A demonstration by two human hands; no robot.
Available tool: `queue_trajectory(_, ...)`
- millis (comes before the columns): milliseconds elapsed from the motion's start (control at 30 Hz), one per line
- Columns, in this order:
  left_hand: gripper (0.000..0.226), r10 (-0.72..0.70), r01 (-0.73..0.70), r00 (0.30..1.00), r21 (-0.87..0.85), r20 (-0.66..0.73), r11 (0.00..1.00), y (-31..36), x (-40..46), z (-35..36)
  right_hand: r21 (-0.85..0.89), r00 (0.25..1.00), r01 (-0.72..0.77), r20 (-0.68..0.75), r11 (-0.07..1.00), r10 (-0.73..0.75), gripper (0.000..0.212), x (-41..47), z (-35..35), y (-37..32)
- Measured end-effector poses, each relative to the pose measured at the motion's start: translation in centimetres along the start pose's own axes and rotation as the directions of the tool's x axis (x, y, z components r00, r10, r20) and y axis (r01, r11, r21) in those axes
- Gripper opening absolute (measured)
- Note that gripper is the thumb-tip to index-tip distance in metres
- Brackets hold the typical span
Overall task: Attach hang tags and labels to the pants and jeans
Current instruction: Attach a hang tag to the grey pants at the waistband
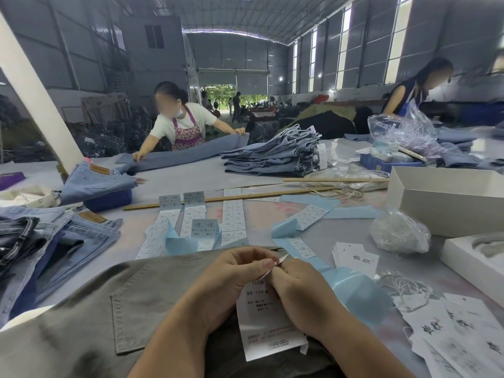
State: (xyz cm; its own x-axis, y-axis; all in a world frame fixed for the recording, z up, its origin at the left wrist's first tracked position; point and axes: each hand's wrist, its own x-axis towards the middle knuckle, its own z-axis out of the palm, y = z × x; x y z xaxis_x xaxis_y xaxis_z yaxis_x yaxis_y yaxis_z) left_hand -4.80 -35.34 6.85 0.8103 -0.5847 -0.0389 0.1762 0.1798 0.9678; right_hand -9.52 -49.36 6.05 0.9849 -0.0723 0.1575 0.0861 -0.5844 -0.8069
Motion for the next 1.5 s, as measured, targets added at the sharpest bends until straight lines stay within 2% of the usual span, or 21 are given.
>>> queue_trajectory(200,0.019,0.008,-0.008,1.000,0.006,0.009,1.000,0.2,-0.2,-0.2,0.029,1.000,-0.001,0.008,1.000,0.001,0.031,-0.3,-0.2,-0.2)
queue_trajectory(333,0.031,0.018,-0.019,1.000,0.029,0.021,0.999,0.2,-0.7,0.2,0.077,1.000,-0.017,-0.015,0.997,0.018,0.048,-0.1,-0.5,0.1)
queue_trajectory(400,0.029,0.036,-0.036,0.999,0.033,-0.003,0.999,0.1,-0.9,0.4,0.063,1.000,0.018,-0.024,0.998,-0.016,0.044,-0.1,-0.6,0.1)
queue_trajectory(533,0.022,0.017,-0.020,0.998,-0.045,-0.062,0.999,0.2,-1.1,0.5,0.037,0.996,0.073,-0.062,0.997,-0.071,0.022,-0.3,-0.5,0.1)
queue_trajectory(633,0.014,0.004,-0.010,0.998,-0.090,-0.069,0.996,0.5,-1.1,0.6,0.087,0.994,0.094,-0.071,0.992,-0.088,0.019,-0.5,-0.5,0.2)
queue_trajectory(833,0.006,-0.026,0.019,0.994,-0.070,-0.106,0.997,0.4,-1.4,0.5,0.116,0.993,0.104,-0.071,0.988,-0.096,0.014,-0.7,-0.7,0.3)
queue_trajectory(967,0.018,-0.003,0.000,0.991,-0.025,-0.131,1.000,0.1,-1.6,0.5,0.188,0.994,0.106,-0.028,0.977,-0.102,0.019,-1.1,-1.0,0.2)
queue_trajectory(1067,0.018,0.059,-0.051,0.987,0.052,-0.152,0.997,-0.3,-1.8,0.7,0.182,0.990,0.140,-0.041,0.973,-0.135,0.019,-1.2,-1.0,0.2)
queue_trajectory(1233,0.026,0.080,-0.064,0.987,0.117,-0.139,0.991,-0.6,-1.9,0.7,0.219,0.986,0.169,-0.037,0.961,-0.165,0.022,-1.5,-1.1,0.0)
queue_trajectory(1333,0.025,0.156,-0.122,0.977,0.219,-0.147,0.968,-0.8,-1.8,0.7,0.218,0.986,0.164,-0.069,0.962,-0.152,0.024,-1.6,-1.0,0.0)
queue_trajectory(1500,0.035,0.263,-0.190,0.953,0.374,-0.153,0.908,-1.0,-1.4,0.4,0.190,0.988,0.151,-0.062,0.970,-0.142,0.029,-1.6,-1.0,0.1)
